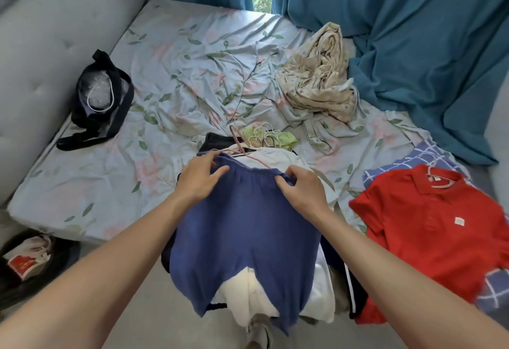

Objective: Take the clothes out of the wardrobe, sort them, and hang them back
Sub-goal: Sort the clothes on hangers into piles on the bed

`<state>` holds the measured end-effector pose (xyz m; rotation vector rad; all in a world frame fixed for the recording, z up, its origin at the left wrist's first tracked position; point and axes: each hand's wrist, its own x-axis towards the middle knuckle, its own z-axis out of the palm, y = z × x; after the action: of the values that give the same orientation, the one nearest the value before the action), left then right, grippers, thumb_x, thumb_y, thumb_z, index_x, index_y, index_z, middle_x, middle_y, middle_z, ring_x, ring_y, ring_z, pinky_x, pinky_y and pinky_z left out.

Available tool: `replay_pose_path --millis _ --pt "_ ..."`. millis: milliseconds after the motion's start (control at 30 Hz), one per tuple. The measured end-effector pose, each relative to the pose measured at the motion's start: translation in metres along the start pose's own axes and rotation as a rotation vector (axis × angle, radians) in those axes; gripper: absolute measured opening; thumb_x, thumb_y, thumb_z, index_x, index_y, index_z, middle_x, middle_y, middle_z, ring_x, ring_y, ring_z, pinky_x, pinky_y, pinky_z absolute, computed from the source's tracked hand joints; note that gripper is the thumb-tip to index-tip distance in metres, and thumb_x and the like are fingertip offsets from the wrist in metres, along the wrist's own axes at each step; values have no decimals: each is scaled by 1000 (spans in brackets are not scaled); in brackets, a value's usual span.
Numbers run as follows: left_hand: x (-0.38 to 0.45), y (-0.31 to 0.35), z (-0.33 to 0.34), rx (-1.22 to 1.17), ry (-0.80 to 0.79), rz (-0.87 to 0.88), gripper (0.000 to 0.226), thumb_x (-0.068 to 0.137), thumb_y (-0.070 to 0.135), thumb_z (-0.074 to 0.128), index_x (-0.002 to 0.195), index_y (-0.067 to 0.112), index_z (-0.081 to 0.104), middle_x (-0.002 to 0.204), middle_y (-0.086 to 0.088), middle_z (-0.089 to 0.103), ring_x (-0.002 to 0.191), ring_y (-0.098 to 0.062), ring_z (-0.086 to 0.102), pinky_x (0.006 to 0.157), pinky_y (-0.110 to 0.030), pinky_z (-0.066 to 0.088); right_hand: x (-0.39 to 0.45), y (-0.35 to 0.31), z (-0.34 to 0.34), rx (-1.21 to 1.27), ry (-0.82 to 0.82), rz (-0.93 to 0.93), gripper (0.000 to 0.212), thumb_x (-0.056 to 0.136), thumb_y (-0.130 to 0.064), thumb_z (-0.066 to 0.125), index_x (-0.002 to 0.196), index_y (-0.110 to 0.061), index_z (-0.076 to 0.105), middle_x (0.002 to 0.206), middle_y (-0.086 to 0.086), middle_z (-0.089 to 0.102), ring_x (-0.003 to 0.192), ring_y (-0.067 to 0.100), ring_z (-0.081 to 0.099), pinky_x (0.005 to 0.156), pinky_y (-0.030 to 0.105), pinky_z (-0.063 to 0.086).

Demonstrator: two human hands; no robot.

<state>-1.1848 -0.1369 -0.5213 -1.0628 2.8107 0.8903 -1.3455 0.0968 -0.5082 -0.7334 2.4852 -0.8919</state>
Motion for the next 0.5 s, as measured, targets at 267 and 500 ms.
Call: replay_pose_path --millis 267,500 --pt "-148 88 -84 24 293 118 45 95 39 70 133 21 52 125 -3 47 118 -26 50 97 -44 47 -126 -43 -127 127 56 -182 34 84 -36 70 68 -12 53 61 2 53 63 20 55 60 41 47" --pt "-257 132 -146 36 333 103 21 106 44 51 91 31 58 92 5 59 97 -27 58 76 -44 45 -205 -93 -195 68 -13 -405 33 79 -44 64 67 -15 54 60 -1 51 61 18 52 62 42 47"
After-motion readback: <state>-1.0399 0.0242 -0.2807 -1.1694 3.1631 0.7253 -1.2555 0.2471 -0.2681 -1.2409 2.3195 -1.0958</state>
